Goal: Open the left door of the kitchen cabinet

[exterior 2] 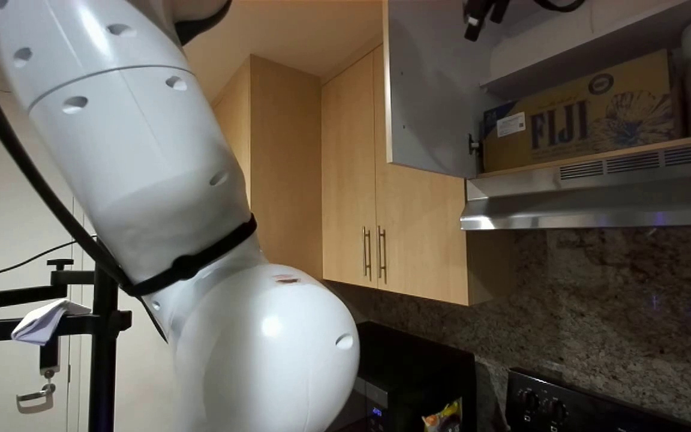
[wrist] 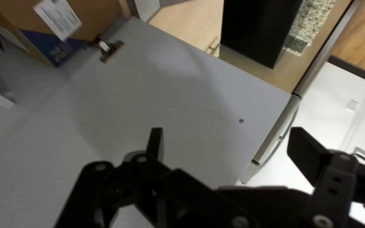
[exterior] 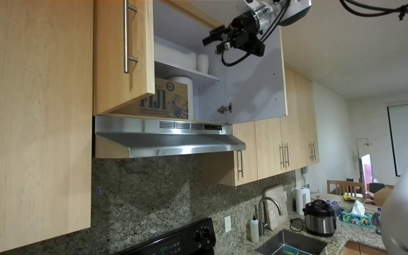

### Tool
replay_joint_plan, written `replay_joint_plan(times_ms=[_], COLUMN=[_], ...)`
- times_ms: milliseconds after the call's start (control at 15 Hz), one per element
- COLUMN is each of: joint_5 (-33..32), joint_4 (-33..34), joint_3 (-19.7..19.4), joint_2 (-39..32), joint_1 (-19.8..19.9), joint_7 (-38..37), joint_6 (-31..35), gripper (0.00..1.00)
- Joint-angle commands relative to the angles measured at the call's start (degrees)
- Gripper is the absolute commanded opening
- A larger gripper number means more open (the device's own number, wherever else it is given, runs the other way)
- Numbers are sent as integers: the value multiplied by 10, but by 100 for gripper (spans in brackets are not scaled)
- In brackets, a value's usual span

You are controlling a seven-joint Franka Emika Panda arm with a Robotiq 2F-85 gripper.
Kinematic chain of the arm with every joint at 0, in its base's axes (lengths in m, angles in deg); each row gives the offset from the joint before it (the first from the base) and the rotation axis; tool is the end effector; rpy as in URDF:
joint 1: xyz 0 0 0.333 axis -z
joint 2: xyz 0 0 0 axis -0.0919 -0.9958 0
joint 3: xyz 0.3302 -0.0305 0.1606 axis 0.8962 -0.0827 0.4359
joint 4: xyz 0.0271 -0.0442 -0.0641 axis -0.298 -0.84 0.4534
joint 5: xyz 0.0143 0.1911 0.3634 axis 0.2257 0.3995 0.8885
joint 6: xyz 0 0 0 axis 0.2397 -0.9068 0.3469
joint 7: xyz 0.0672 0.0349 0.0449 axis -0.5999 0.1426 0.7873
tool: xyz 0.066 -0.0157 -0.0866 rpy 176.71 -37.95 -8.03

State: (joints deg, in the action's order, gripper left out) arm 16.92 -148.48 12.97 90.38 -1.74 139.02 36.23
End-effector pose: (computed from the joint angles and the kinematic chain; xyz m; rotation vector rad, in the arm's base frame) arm 0.3460 -0.1089 0.9045 -1.6983 -2.0342 -1.4923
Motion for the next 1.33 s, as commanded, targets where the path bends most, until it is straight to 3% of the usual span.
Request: replay_joint_plan(times_ms=[0, 333, 600, 933, 1267], joint_5=[-12, -59, -146, -320, -510], joint_4=[35, 14, -33, -148, -218], joint_3=[-14, -6, 8, 25, 39], joint_2=[-45, -76, -60, 6, 54], joint_1=[29, 56, 66, 87, 136], joint_7=[-33, -48, -95, -213, -383], joint_6=[61, 215, 337, 453, 462], gripper=[100, 100, 100, 100, 100])
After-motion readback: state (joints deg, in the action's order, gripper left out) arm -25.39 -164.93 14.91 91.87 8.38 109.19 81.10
